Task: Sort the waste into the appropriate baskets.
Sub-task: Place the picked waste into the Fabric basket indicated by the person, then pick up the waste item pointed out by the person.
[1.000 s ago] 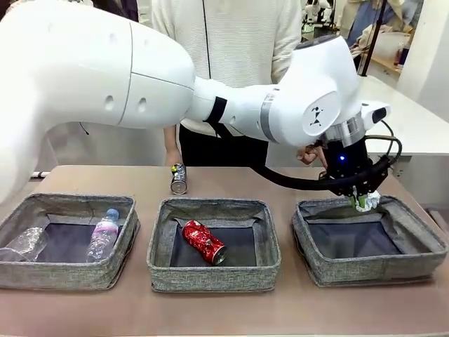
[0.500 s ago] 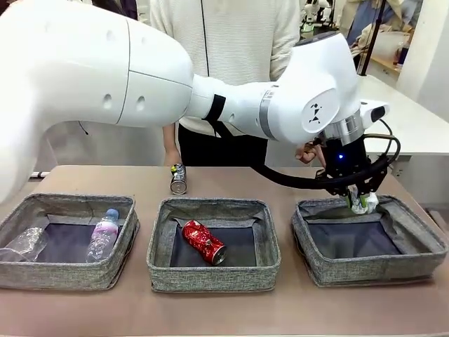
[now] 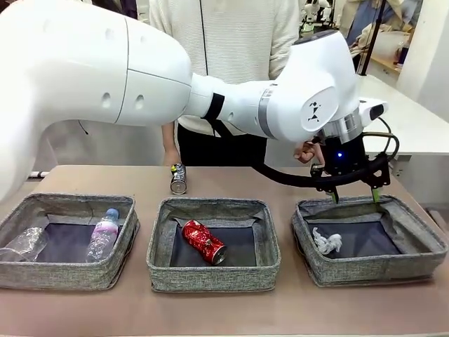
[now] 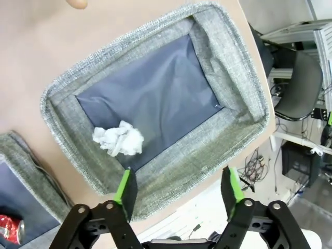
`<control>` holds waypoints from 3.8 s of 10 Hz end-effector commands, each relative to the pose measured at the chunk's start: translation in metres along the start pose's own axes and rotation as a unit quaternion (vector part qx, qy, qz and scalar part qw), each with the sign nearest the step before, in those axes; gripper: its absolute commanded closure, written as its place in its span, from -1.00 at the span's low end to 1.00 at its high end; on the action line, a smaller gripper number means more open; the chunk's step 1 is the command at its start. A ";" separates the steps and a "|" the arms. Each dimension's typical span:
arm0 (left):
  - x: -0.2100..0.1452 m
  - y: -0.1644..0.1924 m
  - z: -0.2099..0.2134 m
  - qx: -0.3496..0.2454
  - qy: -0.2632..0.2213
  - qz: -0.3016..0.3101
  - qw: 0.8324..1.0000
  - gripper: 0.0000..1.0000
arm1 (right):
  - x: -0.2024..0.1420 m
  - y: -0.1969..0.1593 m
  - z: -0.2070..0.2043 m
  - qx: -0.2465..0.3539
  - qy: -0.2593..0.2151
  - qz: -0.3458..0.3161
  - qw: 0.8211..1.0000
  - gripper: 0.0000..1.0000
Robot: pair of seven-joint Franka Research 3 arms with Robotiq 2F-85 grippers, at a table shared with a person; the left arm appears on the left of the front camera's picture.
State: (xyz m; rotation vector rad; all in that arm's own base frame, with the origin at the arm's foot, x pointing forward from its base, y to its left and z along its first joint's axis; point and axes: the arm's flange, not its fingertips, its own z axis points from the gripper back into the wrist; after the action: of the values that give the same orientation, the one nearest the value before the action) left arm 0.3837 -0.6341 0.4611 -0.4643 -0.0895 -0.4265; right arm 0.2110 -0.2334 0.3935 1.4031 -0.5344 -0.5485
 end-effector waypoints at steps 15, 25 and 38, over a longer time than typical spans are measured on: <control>-0.321 0.443 0.357 -0.373 -0.139 0.304 0.866 -1.00 | -0.021 0.105 -0.271 -0.033 0.275 0.057 0.959 -1.00; -0.415 0.540 0.345 -0.477 -0.117 0.355 0.795 -1.00 | 0.003 0.096 -0.224 0.027 0.387 -0.035 0.921 -1.00; -0.415 0.540 0.345 -0.477 -0.117 0.355 0.795 -1.00 | 0.003 0.096 -0.224 0.027 0.387 -0.035 0.921 -1.00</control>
State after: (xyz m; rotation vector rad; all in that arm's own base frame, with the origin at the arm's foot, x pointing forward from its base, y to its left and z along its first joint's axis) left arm 0.2388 0.1157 0.4686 -1.4786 0.0846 0.4074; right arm 0.3633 -0.0587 0.4665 1.5598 0.1552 -0.0026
